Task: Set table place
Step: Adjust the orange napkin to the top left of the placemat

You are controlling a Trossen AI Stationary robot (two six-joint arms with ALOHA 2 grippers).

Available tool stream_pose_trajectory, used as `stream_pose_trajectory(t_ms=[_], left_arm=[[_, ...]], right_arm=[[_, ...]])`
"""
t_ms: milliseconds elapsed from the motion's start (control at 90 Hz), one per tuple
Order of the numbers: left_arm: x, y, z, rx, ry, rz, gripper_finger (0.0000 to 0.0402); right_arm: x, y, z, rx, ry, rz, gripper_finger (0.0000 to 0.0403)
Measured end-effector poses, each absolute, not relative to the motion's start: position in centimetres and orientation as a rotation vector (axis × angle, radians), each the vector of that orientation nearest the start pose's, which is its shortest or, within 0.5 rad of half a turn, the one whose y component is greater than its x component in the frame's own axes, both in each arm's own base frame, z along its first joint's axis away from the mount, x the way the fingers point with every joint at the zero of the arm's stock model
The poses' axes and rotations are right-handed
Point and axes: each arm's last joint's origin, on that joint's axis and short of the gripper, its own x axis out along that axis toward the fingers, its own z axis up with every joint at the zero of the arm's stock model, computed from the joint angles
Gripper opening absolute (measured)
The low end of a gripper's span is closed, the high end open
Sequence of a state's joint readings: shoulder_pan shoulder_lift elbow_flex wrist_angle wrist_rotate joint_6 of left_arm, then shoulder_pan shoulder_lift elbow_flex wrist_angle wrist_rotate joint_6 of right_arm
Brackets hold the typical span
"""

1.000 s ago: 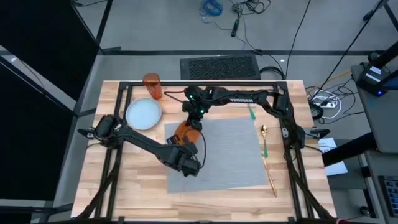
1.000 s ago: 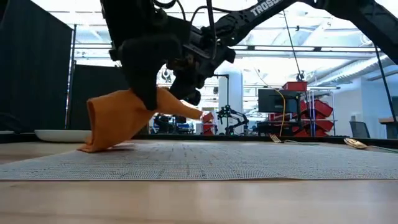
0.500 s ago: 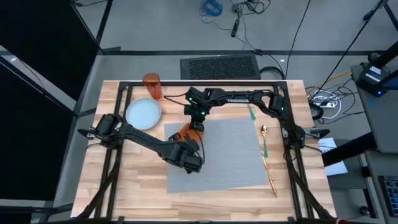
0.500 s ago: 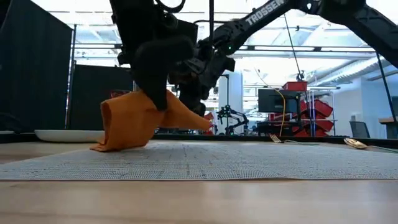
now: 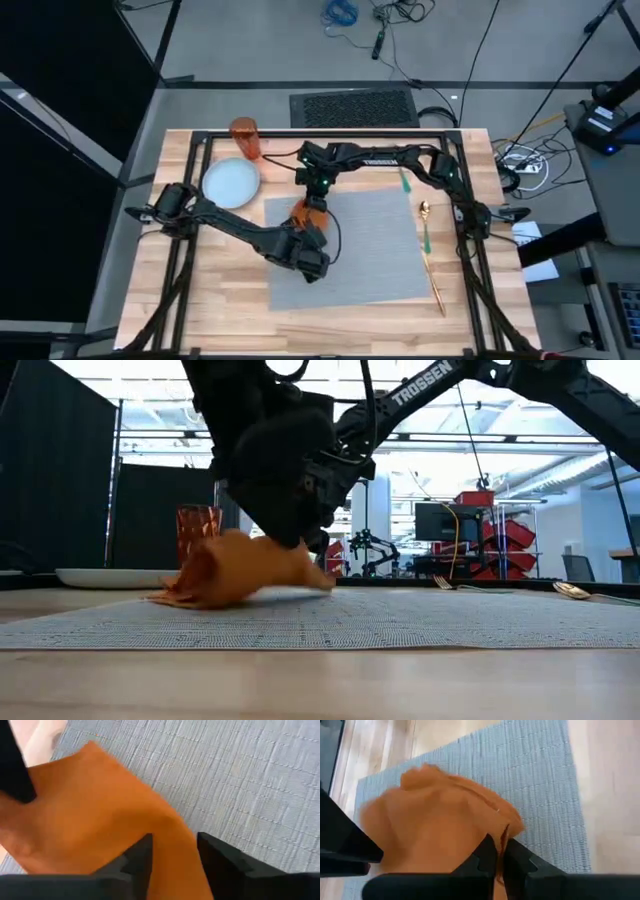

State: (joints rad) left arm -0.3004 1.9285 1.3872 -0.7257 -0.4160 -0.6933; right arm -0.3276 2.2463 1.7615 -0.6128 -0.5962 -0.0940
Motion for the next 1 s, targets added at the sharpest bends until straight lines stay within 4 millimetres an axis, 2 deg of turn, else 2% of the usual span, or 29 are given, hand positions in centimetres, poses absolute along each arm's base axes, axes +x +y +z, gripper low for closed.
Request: stream_pose_trajectory(t_ms=[167,311,544,667,911,1000], left_arm=[[37.0,-10.2,18.7,-0.169,1.051,0.479,0.0216],[36.8,-10.2,18.6,-0.150,1.071,0.481,0.0238],[34.5,-9.5,17.2,-0.087,1.249,0.577,0.0243],[33.6,-9.4,15.9,-0.134,1.309,0.584,0.0243],[33.5,-9.9,15.5,-0.149,1.299,0.565,0.0243],[33.5,-9.8,15.5,-0.148,1.298,0.567,0.0243]], right_arm=[[45.2,-13.8,16.6,0.391,0.975,0.263,0.0000],[45.0,-14.2,16.6,0.384,0.978,0.236,0.0000],[44.9,-15.4,16.7,0.367,0.962,0.187,0.0000],[45.0,-15.9,16.8,0.360,0.925,0.183,0.0000],[45.2,-16.4,16.8,0.368,0.893,0.167,0.0001],[45.3,-16.5,16.6,0.376,0.894,0.144,0.0015]])
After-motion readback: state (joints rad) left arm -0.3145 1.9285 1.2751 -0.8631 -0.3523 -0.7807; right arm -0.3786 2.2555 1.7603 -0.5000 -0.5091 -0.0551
